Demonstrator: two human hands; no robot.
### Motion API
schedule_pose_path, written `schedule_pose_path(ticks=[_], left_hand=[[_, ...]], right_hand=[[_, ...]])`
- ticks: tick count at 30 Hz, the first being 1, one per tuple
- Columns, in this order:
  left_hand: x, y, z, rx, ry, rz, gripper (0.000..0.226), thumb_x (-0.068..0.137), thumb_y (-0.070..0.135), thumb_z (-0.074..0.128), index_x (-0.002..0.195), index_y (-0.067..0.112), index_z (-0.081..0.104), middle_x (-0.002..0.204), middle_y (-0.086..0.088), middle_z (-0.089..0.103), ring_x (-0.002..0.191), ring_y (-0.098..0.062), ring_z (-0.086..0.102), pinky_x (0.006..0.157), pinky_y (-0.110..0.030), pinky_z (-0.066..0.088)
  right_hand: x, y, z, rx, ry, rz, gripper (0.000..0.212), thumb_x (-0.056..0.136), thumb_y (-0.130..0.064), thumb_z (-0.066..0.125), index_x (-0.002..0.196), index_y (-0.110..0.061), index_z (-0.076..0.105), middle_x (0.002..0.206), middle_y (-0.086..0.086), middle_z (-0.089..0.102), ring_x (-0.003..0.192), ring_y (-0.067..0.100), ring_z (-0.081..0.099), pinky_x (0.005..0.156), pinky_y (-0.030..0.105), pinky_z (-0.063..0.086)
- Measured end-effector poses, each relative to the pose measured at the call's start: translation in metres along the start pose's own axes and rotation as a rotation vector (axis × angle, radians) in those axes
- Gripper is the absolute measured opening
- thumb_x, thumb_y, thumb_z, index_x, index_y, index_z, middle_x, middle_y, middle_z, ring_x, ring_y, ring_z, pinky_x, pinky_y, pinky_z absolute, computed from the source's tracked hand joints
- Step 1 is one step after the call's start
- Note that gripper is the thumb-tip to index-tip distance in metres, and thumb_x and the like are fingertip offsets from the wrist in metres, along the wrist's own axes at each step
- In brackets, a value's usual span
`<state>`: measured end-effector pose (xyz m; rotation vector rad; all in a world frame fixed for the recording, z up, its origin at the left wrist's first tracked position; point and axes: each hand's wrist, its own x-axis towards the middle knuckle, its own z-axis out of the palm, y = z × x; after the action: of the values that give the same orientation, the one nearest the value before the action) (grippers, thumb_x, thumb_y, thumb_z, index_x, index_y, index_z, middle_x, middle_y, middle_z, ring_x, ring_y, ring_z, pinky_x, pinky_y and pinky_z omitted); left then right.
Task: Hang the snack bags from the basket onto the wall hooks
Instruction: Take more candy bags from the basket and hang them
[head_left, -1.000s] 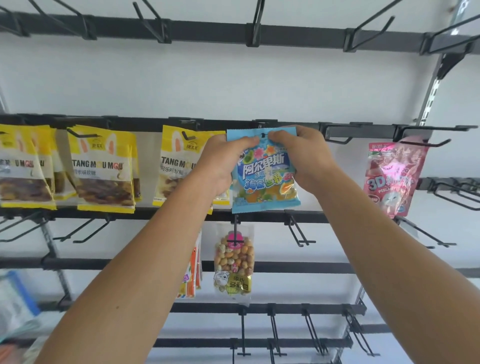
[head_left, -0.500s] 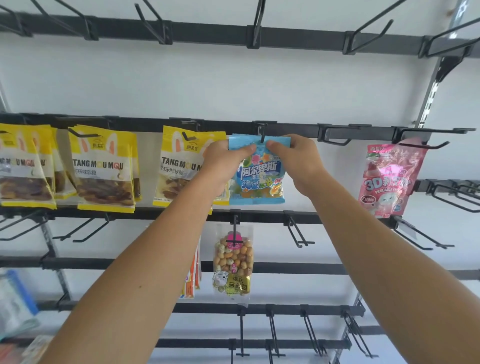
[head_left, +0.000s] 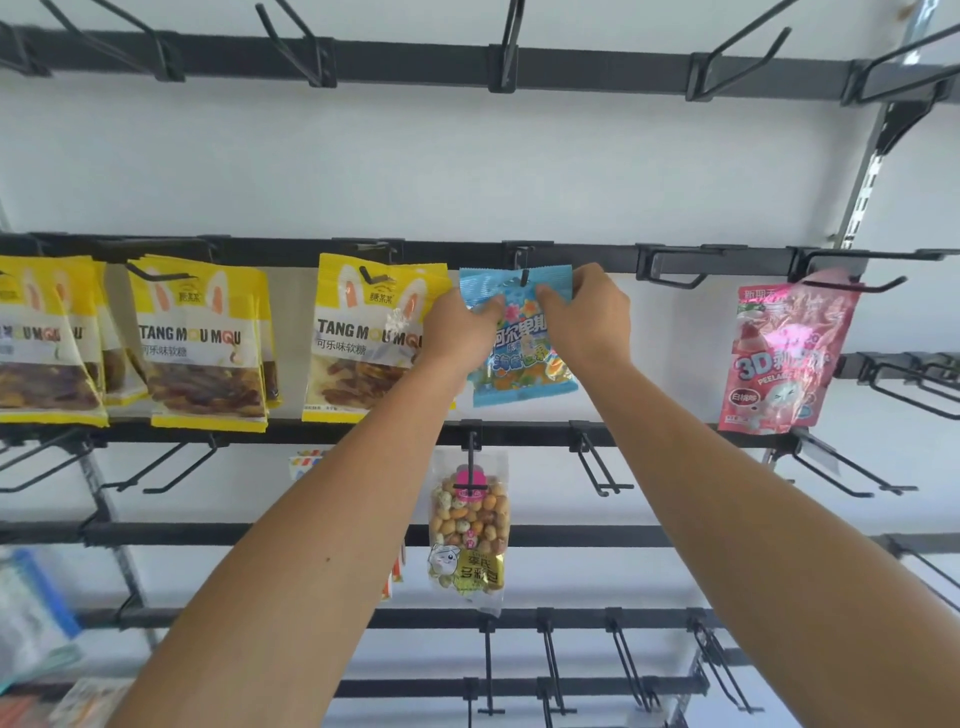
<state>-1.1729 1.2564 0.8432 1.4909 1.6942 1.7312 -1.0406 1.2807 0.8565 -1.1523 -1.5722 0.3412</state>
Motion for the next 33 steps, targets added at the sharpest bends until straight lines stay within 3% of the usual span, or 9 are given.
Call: schedule_pose_path(ticks=[6, 9, 13, 17, 22, 25, 30, 33], left_hand=[[-0.006, -0.01, 0.003, 0.108, 0.041, -0.045, 0.038, 0.097, 0.044, 0.06, 0.109, 0.008, 0.065, 0.101, -0.006, 0.068, 0.091, -0.026, 0.063, 0.07, -0.034, 0.045], [-0.017, -0.021, 0.004, 0.185, 0.031, -0.079, 0.046, 0.1, 0.043, 0.055, 0.114, -0.001, 0.059, 0.102, -0.014, 0.062, 0.094, -0.031, 0.06, 0.071, -0.033, 0.037], [-0.035, -0.038, 0.005, 0.208, -0.052, -0.147, 0.051, 0.1, 0.042, 0.054, 0.114, -0.006, 0.06, 0.103, -0.021, 0.064, 0.096, -0.037, 0.063, 0.07, -0.034, 0.04], [-0.063, -0.046, 0.001, 0.303, -0.131, -0.179, 0.049, 0.102, 0.039, 0.05, 0.128, -0.003, 0.054, 0.119, -0.018, 0.064, 0.11, -0.036, 0.061, 0.076, -0.032, 0.043], [-0.107, -0.043, -0.012, 0.393, -0.137, -0.197, 0.05, 0.103, 0.038, 0.049, 0.126, -0.006, 0.05, 0.12, -0.022, 0.062, 0.106, -0.037, 0.062, 0.063, -0.034, 0.041], [-0.142, -0.031, -0.023, 0.584, -0.132, -0.081, 0.046, 0.104, 0.038, 0.045, 0.129, -0.001, 0.047, 0.124, -0.019, 0.059, 0.111, -0.036, 0.059, 0.072, -0.035, 0.042], [-0.201, -0.026, -0.043, 1.023, -0.148, 0.164, 0.038, 0.101, 0.041, 0.047, 0.124, 0.012, 0.055, 0.123, -0.011, 0.059, 0.117, -0.032, 0.053, 0.087, -0.044, 0.046], [-0.233, -0.039, -0.065, 1.138, -0.238, 0.201, 0.046, 0.1, 0.047, 0.045, 0.138, 0.022, 0.047, 0.137, -0.008, 0.053, 0.13, -0.032, 0.045, 0.103, -0.049, 0.038]], right_hand=[[-0.013, 0.004, 0.001, -0.04, -0.024, 0.019, 0.025, 0.094, -0.033, 0.063, 0.108, -0.019, 0.047, 0.106, 0.003, 0.065, 0.091, 0.023, 0.065, 0.078, 0.042, 0.056], [-0.025, 0.007, 0.0, -0.101, -0.06, 0.063, 0.037, 0.095, -0.033, 0.062, 0.123, -0.014, 0.047, 0.115, 0.006, 0.063, 0.096, 0.023, 0.064, 0.075, 0.037, 0.055], [-0.047, 0.014, -0.005, -0.196, -0.107, 0.096, 0.044, 0.097, -0.029, 0.059, 0.134, -0.011, 0.044, 0.124, 0.008, 0.06, 0.096, 0.02, 0.056, 0.066, 0.026, 0.041], [-0.078, 0.021, -0.016, -0.3, -0.177, 0.06, 0.046, 0.097, -0.03, 0.059, 0.136, -0.011, 0.045, 0.129, 0.01, 0.059, 0.11, 0.027, 0.06, 0.079, 0.031, 0.042], [-0.12, 0.023, -0.039, -0.447, -0.306, -0.08, 0.042, 0.098, -0.028, 0.052, 0.136, -0.012, 0.048, 0.13, 0.01, 0.057, 0.116, 0.029, 0.056, 0.083, 0.034, 0.044], [-0.145, 0.021, -0.053, -0.536, -0.37, -0.177, 0.04, 0.1, -0.029, 0.047, 0.135, -0.012, 0.051, 0.128, 0.011, 0.056, 0.118, 0.029, 0.051, 0.083, 0.037, 0.045], [-0.188, 0.019, -0.064, -0.643, -0.469, -0.301, 0.044, 0.101, -0.034, 0.044, 0.141, -0.016, 0.047, 0.141, 0.008, 0.05, 0.134, 0.028, 0.039, 0.102, 0.045, 0.042], [-0.219, 0.017, -0.057, -0.685, -0.57, -0.328, 0.043, 0.101, -0.033, 0.044, 0.142, -0.018, 0.045, 0.143, 0.007, 0.048, 0.135, 0.028, 0.038, 0.104, 0.045, 0.04]])
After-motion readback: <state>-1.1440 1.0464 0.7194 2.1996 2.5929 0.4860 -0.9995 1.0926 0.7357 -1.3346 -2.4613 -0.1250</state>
